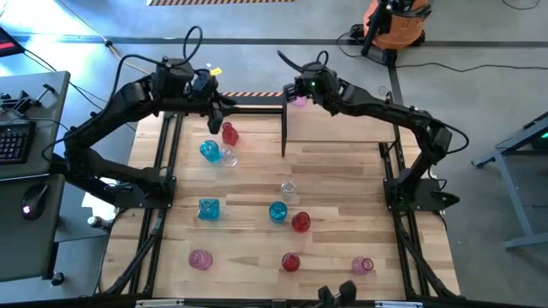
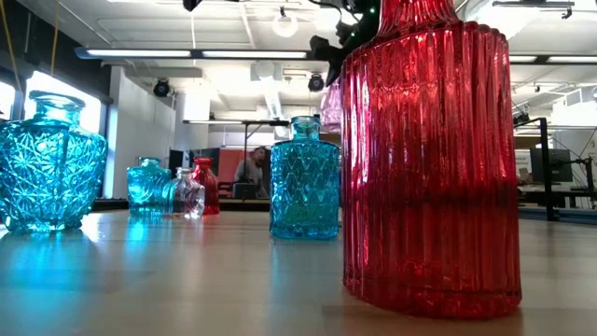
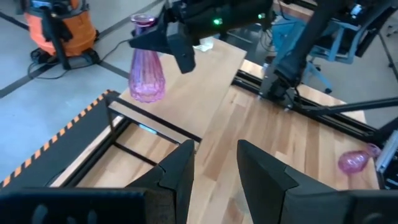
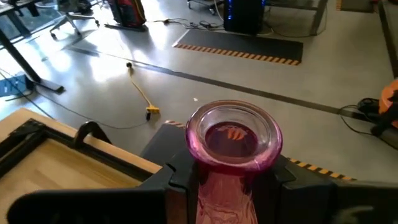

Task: Sort vases onto shelf
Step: Put the top pink vase on the shelf

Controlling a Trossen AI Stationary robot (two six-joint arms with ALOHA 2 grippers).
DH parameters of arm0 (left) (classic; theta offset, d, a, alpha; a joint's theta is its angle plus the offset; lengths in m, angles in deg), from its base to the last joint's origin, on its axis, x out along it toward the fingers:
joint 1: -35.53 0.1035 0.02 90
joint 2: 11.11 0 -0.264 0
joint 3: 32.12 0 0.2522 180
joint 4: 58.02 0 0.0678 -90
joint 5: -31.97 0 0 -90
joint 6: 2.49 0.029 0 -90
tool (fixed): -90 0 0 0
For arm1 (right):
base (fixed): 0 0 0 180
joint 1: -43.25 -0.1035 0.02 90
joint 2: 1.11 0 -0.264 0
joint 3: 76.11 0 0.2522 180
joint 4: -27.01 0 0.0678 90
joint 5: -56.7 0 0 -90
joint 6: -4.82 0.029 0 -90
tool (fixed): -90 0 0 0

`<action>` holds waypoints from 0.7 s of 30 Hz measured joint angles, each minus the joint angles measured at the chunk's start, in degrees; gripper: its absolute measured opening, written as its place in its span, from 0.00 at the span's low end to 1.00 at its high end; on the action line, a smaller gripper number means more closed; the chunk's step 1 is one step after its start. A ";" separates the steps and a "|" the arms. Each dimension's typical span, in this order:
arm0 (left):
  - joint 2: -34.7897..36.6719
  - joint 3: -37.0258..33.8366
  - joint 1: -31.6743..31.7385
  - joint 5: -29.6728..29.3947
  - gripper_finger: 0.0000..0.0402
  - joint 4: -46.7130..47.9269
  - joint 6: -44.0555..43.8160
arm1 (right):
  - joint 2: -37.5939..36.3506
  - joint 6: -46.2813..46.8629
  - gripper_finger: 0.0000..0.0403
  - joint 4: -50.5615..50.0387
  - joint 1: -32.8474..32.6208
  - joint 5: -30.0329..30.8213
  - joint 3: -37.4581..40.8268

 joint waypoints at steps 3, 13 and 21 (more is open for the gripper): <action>0.00 0.00 1.35 -0.01 0.28 0.00 0.21 | 0.04 0.33 0.20 -0.06 0.83 0.10 0.00; 0.00 0.00 4.25 -0.01 0.28 -0.07 0.94 | 2.06 -1.96 0.20 1.45 1.51 -0.73 0.02; 0.00 0.00 5.25 0.01 0.28 -0.07 0.98 | 3.61 -3.49 0.20 1.83 0.71 -0.83 0.02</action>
